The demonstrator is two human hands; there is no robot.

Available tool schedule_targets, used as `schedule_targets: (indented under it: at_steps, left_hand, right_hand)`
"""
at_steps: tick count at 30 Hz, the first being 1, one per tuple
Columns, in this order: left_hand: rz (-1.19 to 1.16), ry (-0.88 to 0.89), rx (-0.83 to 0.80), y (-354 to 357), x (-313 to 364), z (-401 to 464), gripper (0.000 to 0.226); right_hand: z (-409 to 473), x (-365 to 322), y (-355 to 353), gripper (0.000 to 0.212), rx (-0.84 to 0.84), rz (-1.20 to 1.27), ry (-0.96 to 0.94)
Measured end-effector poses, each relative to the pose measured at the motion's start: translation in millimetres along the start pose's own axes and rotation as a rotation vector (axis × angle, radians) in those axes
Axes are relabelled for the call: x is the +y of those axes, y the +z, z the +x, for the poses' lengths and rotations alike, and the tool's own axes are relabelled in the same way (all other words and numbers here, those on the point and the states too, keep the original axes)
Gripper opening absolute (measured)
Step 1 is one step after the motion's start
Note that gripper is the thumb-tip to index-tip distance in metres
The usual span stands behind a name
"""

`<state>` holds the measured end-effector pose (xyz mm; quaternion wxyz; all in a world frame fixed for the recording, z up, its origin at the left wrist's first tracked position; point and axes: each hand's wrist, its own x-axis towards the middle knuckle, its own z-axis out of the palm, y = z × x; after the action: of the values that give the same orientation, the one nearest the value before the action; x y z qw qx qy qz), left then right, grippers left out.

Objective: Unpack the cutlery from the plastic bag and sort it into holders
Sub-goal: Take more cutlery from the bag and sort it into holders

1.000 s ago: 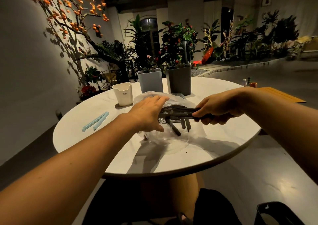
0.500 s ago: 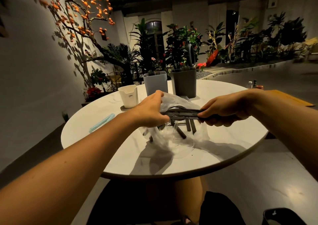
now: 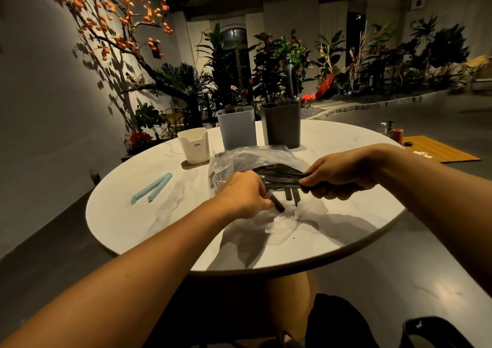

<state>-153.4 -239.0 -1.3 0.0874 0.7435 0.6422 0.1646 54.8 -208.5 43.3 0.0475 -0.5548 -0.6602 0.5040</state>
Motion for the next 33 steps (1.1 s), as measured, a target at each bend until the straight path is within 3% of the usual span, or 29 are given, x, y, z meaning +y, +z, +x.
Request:
schedule_targets:
  at_steps: [3, 7, 11, 16, 18, 26, 29, 33]
  left_hand:
    - [-0.020, -0.013, 0.040, -3, 2, 2, 0.013]
    - [0.245, 0.089, 0.039, -18, 5, -4, 0.023]
    - [0.351, 0.168, 0.085, -34, 9, -10, 0.027]
    - [0.344, 0.172, 0.092, -48, 15, -17, 0.021]
    - [0.349, 0.170, 0.190, -51, 18, -21, 0.014]
    - [0.057, 0.170, 0.698, -74, 12, -33, 0.031]
    - [-0.013, 0.062, 0.717, -81, 9, -34, 0.039]
    - [-0.314, -0.057, 0.649, -85, 8, -24, 0.039]
  right_hand:
    - [-1, 0, -1, 0.025, 0.015, 0.018, 0.009]
    - [-8, -2, -1, 0.026, 0.005, 0.034, 0.009]
    - [-19, -5, -2, 0.028, 0.004, 0.060, -0.021]
    - [-31, -6, -5, 0.029, -0.004, 0.119, -0.084]
    - [-35, -6, -5, 0.029, 0.001, 0.179, -0.124]
    - [-55, -9, -7, 0.023, -0.186, 0.378, -0.322]
    - [-58, -13, -8, 0.022, -0.202, 0.348, -0.321]
    - [-56, -16, -10, 0.022, -0.197, 0.341, -0.349]
